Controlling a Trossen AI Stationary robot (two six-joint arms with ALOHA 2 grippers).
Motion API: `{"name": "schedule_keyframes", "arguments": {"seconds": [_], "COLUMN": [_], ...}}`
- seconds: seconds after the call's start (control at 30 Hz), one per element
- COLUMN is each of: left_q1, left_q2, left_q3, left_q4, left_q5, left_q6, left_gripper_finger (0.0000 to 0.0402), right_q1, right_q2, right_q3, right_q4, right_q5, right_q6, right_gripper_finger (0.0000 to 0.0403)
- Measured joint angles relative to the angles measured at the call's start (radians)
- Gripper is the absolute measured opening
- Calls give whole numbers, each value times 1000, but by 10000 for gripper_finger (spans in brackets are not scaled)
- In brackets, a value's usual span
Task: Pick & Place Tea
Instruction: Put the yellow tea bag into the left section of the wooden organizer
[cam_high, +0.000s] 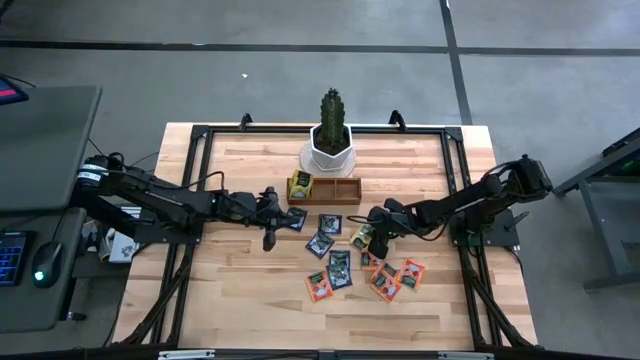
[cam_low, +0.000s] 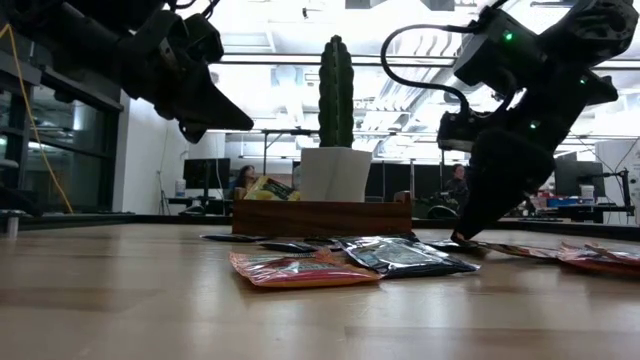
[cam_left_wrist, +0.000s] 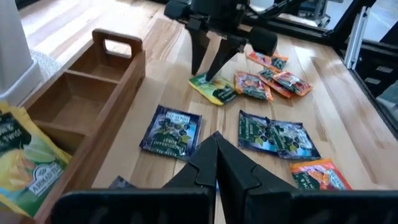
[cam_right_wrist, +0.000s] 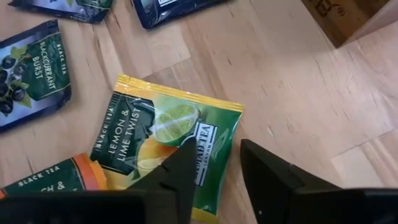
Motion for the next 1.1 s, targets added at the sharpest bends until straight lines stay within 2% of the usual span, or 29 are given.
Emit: {"name": "schedule_keyframes", "arguments": {"seconds": [0.33, 0.53, 0.7, 0.9, 1.1], "left_q1": [0, 0, 0, 0, 2], "left_q2": [0, 0, 0, 0, 0], "left_q3": [0, 0, 0, 0, 0], "left_q4": [-23, -22, -22, -6, 98], "left_q5": [0, 0, 0, 8, -3], "left_q6": [-21, -31, -52, -57, -55], "left_gripper_finger": [1, 1, 1, 1, 1], "right_q1": [1, 2, 2, 2, 2], "right_q2": [0, 0, -12, -49, -65], "right_q3": [0, -2, -3, 35, 132], "right_q4": [7, 20, 30, -5, 16], "right_q5": [-20, -2, 55, 132, 191], "right_q6": [61, 142, 200, 207, 168], "right_gripper_finger": [10, 5, 3, 1, 0]}}
